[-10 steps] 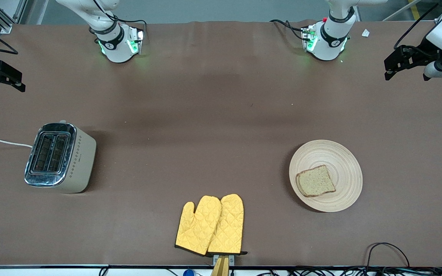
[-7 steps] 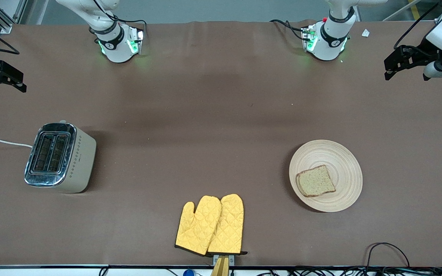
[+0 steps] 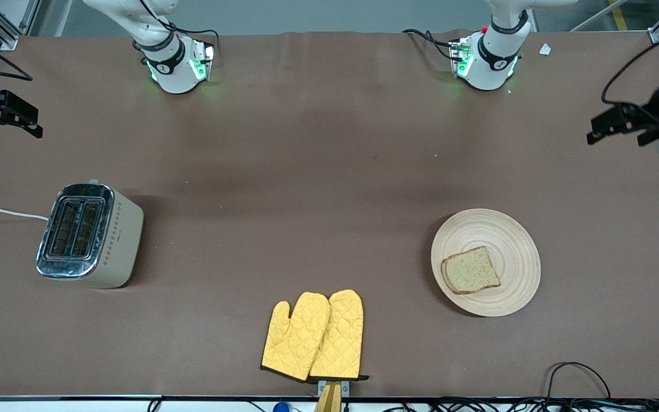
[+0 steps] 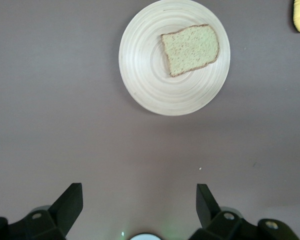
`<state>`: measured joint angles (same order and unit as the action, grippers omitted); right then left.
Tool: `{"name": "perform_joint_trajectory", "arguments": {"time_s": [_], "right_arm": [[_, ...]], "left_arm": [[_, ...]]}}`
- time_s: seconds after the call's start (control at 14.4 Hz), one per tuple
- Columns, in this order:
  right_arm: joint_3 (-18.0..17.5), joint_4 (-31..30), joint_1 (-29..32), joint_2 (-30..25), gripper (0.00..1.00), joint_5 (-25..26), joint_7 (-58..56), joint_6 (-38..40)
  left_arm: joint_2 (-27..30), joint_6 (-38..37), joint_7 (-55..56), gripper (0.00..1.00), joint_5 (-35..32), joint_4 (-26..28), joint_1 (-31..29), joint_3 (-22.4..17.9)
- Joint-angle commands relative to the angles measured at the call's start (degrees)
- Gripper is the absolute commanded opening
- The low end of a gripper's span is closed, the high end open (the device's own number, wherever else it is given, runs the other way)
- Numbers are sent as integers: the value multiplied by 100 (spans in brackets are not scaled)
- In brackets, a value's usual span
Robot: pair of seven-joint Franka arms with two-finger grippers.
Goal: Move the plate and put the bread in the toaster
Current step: 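Reach the left gripper toward the rim of the wooden plate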
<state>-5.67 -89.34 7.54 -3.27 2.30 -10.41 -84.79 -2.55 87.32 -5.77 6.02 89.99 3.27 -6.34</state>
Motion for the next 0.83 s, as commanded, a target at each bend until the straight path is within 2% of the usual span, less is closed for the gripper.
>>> {"name": "perform_joint_trajectory", "arguments": {"time_s": [0.0, 0.14, 0.35, 0.48, 0.76], "right_arm": [[-4, -136, -16, -121, 100, 16, 91, -29], [-4, -136, -16, -121, 100, 16, 91, -46], [-4, -136, -16, -121, 100, 7, 91, -64], [-4, -136, -16, -121, 100, 7, 91, -64], [-4, -128, -16, -121, 100, 7, 91, -73]], "left_arm": [[-728, 416, -643, 100, 312, -219, -219, -263], [-1211, 872, -1073, 100, 556, -210, -518, -254], [-1984, 1435, -2188, 100, 1513, -210, -1125, -254], [-2459, 1822, -2681, 100, 1866, -210, -1336, -245], [-3242, 1947, -3368, 100, 3122, -210, -1636, -236]]}}
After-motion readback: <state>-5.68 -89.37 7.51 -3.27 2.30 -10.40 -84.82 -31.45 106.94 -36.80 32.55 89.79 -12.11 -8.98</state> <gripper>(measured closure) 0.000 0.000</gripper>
